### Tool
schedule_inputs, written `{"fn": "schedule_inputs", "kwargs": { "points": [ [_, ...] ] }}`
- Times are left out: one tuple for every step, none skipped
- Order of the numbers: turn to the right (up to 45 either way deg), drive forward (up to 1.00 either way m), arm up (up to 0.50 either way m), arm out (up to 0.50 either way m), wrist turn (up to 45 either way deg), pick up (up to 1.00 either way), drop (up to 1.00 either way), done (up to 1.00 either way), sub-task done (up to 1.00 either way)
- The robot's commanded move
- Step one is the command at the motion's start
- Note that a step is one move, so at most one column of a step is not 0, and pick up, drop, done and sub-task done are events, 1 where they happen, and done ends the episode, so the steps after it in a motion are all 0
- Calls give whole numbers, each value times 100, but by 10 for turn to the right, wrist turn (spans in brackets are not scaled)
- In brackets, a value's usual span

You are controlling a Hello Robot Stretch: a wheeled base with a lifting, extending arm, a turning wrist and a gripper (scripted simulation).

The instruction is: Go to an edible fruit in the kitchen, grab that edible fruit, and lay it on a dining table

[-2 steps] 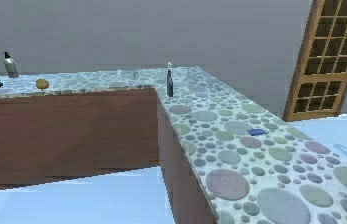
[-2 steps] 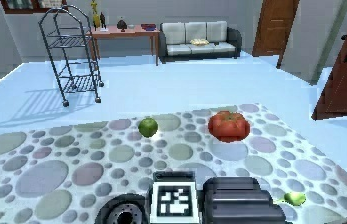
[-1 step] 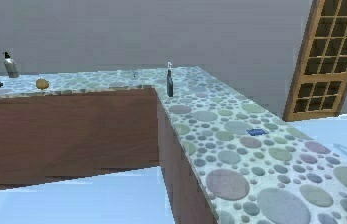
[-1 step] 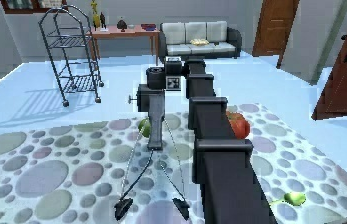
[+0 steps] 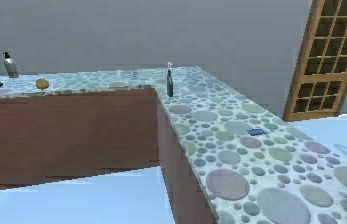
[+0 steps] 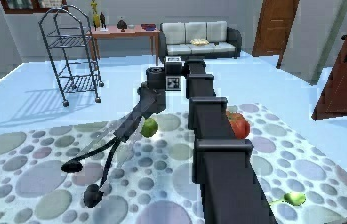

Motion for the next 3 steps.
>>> {"fn": "schedule_inputs", "kwargs": {
  "points": [
    [0,0,0,0,450,0,0,0,0],
    [0,0,0,0,450,0,0,0,0],
    [0,0,0,0,270,0,0,0,0]
  ]
}}
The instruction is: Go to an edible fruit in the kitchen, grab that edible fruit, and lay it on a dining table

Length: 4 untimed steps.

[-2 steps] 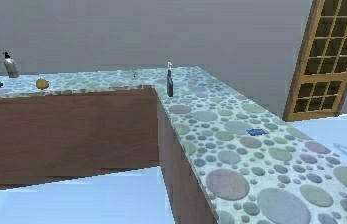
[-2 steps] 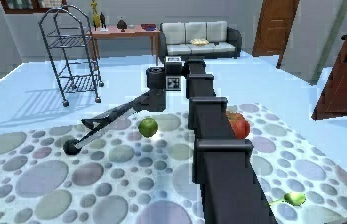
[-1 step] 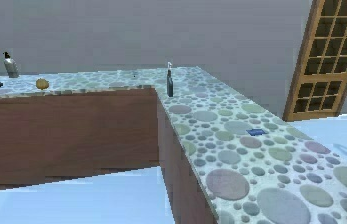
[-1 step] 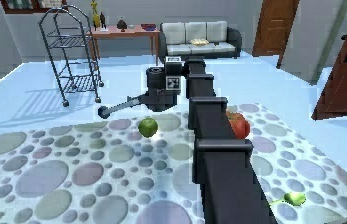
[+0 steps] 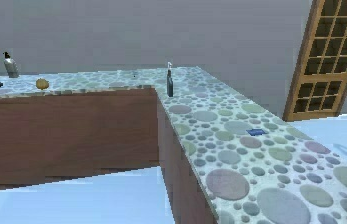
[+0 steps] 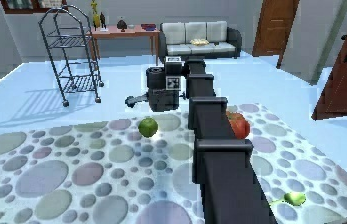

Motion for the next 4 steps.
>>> {"fn": "schedule_inputs", "kwargs": {
  "points": [
    [0,0,-12,0,0,0,0,0,0],
    [0,0,0,0,0,100,0,0,0],
    [0,0,10,0,0,0,0,0,0],
    [0,0,2,0,0,0,0,0,0]
  ]
}}
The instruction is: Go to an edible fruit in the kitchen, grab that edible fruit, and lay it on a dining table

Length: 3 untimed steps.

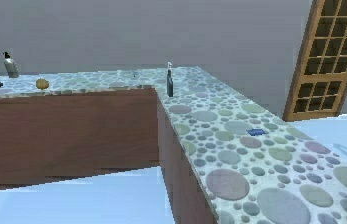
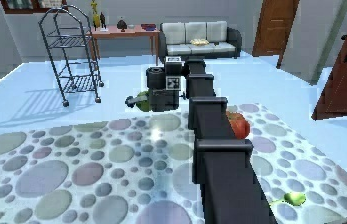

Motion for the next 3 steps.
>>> {"fn": "schedule_inputs", "kwargs": {
  "points": [
    [0,0,0,0,-450,0,0,0,0],
    [0,0,0,0,-450,0,0,0,0],
    [0,0,0,0,-210,0,0,0,0]
  ]
}}
